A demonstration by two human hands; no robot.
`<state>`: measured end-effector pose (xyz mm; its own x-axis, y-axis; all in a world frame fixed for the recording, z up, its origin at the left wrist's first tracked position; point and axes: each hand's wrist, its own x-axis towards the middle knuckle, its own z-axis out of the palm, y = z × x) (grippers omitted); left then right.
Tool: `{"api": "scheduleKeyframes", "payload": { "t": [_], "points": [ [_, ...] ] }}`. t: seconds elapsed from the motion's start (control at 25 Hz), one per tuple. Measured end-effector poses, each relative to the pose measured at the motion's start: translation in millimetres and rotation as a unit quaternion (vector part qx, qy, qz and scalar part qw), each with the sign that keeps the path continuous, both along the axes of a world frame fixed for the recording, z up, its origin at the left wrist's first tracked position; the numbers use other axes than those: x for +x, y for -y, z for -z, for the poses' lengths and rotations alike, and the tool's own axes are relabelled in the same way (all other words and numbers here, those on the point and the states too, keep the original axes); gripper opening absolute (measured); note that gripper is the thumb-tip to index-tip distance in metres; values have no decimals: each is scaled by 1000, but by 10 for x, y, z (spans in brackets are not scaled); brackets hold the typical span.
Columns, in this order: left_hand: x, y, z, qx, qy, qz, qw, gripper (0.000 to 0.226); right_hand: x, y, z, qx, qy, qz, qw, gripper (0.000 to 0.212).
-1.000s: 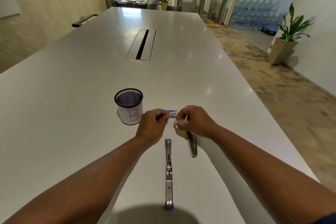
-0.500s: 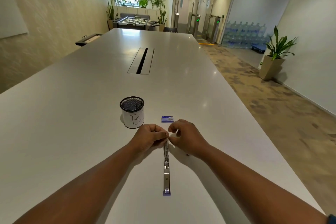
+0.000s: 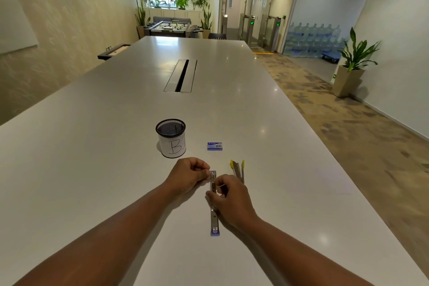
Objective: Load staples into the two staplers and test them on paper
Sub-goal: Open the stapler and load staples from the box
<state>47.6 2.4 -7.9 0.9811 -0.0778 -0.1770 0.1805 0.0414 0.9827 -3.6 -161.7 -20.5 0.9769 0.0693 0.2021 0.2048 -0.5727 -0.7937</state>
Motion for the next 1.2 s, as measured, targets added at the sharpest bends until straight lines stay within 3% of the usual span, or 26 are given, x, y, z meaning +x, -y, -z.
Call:
{"api": "scheduleKeyframes", "payload": {
  "t": [0.24, 0.64, 0.8, 1.2],
  "points": [
    [18, -2, -121, 221, 77, 23, 972, 8, 28, -19, 55, -18, 7, -15, 1000, 10],
    [-15, -7, -151, 332, 95, 85, 935, 18, 64, -1, 88, -22, 26, -19, 999, 4],
    [-12, 33, -228, 372, 125, 109, 913, 12, 63, 1, 93, -17, 21, -19, 999, 5],
    [178, -9, -482, 485, 170, 211, 832, 11, 53, 9, 92, -3, 11, -11, 1000, 9]
  ]
}}
